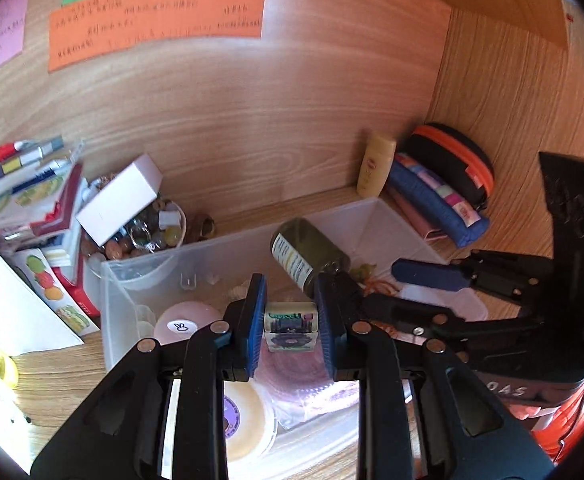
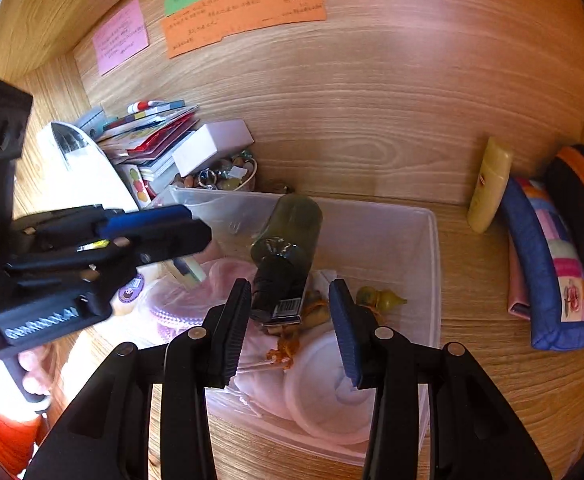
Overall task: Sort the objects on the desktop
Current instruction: 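Lower block into box with left gripper while right gripper lowers green bottle in, then withdraw both grippers from the box toward the light blue bottle and red pouch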
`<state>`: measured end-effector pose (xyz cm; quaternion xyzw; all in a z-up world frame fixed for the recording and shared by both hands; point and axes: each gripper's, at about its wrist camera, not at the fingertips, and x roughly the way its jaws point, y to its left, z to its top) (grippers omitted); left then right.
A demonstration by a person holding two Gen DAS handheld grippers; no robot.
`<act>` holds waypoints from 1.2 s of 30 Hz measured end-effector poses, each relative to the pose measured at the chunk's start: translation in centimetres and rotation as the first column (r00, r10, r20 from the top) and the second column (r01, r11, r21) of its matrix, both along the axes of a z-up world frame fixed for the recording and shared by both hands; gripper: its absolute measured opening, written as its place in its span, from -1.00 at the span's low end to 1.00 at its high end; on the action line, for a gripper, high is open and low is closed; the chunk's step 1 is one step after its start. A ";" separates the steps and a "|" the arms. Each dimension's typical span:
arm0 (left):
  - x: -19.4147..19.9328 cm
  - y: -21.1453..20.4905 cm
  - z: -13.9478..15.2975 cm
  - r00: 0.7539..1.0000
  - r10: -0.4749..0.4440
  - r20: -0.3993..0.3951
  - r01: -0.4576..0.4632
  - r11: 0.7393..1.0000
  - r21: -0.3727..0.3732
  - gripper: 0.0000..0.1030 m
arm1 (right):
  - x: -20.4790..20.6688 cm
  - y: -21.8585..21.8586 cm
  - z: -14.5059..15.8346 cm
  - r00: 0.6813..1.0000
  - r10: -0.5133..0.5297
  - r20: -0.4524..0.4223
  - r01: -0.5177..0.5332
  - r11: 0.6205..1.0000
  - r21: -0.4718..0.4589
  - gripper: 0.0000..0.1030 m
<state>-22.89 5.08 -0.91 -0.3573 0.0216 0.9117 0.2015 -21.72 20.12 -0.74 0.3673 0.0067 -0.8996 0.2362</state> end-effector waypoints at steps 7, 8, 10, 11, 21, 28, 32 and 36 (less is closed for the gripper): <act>-0.1 -0.3 -0.4 1.000 0.005 0.008 -0.005 1.000 0.010 -0.54 | 0.2 -0.1 -0.1 1.000 -0.001 -0.013 0.002 1.000 0.014 0.29; -0.1 -0.4 -0.3 1.000 0.008 0.006 -0.008 1.000 0.014 -0.54 | 0.4 -0.1 -0.1 0.999 -0.014 -0.032 0.015 1.000 0.023 0.36; 0.2 -0.6 0.0 1.000 0.014 -0.002 -0.014 1.000 0.018 -0.54 | 0.7 -0.1 0.1 0.997 -0.030 -0.071 0.033 0.998 0.044 0.40; 0.3 -0.7 0.3 1.000 0.018 -0.008 -0.018 1.000 0.020 -0.53 | 0.8 -0.2 0.2 0.996 -0.029 -0.079 0.033 0.998 0.050 0.40; 3.7 -1.3 2.9 0.992 0.060 -0.114 -0.062 0.998 -0.016 0.30 | 1.3 1.5 0.9 0.997 -0.060 -0.048 0.061 0.998 0.017 0.59; 6.7 -2.0 3.5 0.986 0.064 -0.151 -0.068 0.997 -0.021 0.76 | 4.4 1.5 1.6 0.995 -0.063 -0.081 0.067 0.997 0.044 0.69; 8.4 -2.4 3.5 0.983 0.080 -0.163 -0.085 0.996 -0.026 0.87 | 6.4 1.8 1.8 0.994 -0.061 -0.095 0.066 0.996 0.058 0.71; 10.2 -2.3 3.0 0.983 0.075 -0.169 -0.086 0.994 -0.060 0.91 | 8.1 2.3 1.8 0.987 -0.107 -0.123 0.116 0.991 0.073 0.71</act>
